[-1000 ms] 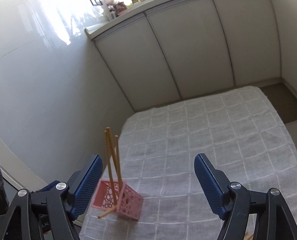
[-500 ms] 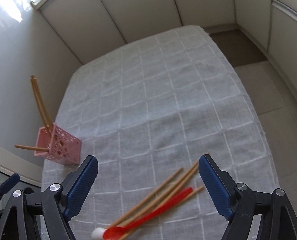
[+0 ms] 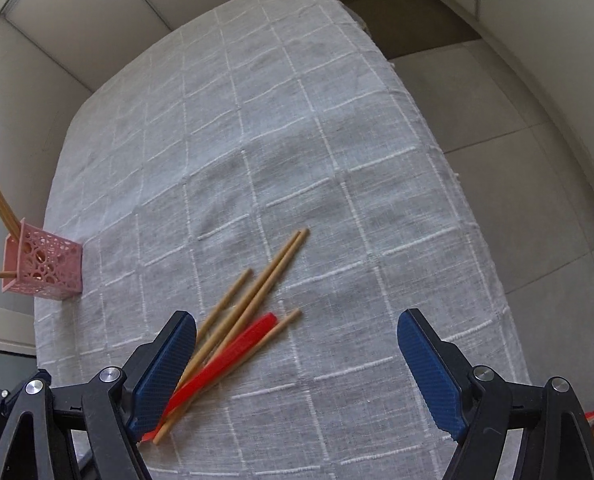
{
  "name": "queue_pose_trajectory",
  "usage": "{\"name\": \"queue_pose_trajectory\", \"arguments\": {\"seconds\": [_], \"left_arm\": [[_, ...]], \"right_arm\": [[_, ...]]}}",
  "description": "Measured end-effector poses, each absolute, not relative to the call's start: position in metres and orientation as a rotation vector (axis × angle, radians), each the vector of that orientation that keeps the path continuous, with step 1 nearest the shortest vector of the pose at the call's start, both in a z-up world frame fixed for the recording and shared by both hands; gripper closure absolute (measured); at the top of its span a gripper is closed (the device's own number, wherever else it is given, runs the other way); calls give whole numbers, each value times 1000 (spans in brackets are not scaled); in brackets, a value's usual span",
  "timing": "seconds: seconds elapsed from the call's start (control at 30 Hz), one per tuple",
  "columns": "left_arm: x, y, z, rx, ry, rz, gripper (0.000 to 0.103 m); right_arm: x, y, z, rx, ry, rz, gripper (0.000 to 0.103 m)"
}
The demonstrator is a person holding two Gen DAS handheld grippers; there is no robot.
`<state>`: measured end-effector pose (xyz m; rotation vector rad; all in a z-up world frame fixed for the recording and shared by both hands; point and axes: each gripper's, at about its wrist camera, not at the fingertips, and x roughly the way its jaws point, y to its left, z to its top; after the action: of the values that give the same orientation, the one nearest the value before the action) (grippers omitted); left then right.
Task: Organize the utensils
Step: 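Move both grippers over the loose chopsticks beside the red spoon, then grasp a wooden chopstick with the left gripper while the right gripper grasps another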
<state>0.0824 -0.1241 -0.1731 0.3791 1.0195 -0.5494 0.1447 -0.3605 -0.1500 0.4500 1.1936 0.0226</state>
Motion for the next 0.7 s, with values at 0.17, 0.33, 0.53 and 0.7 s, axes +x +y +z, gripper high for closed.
{"name": "queue_pose_trajectory", "arguments": {"seconds": [0.17,0.33,0.53,0.7], "left_arm": [[96,-153,-201,431,1063,-585,37],[107,-178,-223,476,1105,-631,56],[134,-180,-215,337,1090,-631,64],[156,-178,-230,296,1143,-586,77]], "right_arm": [[148,-365,-159,449,1229,22,16],[152,-373,-168,466,1259,14,16],[157,-382,-177,495,1282,8,16],[161,-383,-181,494,1294,9,16]]}}
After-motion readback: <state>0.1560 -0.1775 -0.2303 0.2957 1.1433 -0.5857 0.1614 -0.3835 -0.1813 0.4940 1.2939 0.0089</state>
